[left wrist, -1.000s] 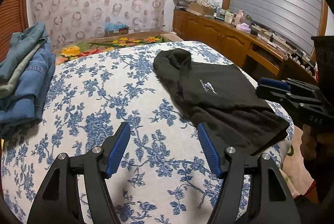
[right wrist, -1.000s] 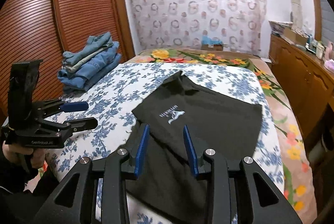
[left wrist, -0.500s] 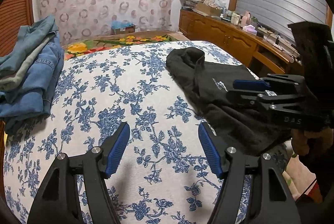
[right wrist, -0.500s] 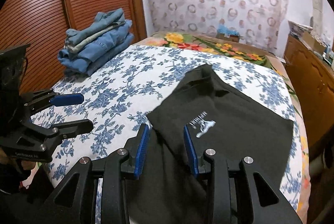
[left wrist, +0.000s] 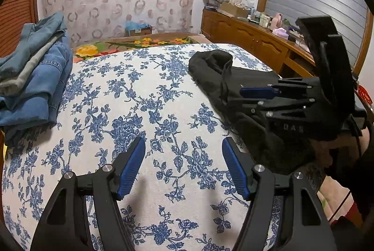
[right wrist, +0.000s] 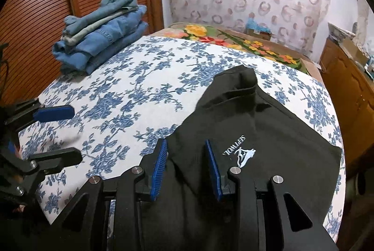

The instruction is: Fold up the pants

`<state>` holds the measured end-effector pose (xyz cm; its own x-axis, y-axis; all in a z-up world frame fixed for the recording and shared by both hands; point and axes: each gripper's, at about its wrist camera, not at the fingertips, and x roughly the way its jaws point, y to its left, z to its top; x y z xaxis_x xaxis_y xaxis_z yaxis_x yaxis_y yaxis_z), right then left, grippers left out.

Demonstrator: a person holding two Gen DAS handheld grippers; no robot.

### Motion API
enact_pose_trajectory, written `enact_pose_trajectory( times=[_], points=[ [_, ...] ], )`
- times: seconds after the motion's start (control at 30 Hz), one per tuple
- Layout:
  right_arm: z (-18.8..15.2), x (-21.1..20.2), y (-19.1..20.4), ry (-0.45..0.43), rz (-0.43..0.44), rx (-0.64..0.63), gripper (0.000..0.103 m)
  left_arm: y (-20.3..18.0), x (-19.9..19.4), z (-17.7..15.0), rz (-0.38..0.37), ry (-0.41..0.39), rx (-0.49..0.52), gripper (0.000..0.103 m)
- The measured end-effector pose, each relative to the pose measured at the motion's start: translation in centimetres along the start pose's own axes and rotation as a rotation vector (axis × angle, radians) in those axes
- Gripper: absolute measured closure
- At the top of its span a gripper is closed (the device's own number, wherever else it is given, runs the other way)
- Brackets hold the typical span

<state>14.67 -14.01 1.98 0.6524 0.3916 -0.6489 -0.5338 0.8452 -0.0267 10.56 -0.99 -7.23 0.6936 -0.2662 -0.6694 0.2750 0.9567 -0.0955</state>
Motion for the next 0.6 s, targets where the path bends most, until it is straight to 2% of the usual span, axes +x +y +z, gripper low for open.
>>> enact_pose_trajectory(
  times=[0.03, 0.1, 0.27, 0.6],
  points=[
    [0.0, 0.0, 0.0, 0.000, -0.003, 0.003, 0.082, 0.0, 0.0, 0.0, 0.000, 0.001, -0.001, 0.034],
    [0.0, -0.1, -0.2, -0.005, -0.006, 0.009, 0.096, 0.0, 0.2, 0.0, -0.002, 0.003, -0.004, 0.034],
    [-0.2, -1.8, -0.9, -0.056, 0.007, 0.032, 0.099, -0.3, 0.3, -0.2, -0.007, 0.008, 0.001, 0.034],
    [-0.2, -6.4, -5.6, -0.142, -0.079, 0.096, 0.100, -1.2, 0.6, -0.1, -0.020, 0.015, 0.018, 0.034]
  ],
)
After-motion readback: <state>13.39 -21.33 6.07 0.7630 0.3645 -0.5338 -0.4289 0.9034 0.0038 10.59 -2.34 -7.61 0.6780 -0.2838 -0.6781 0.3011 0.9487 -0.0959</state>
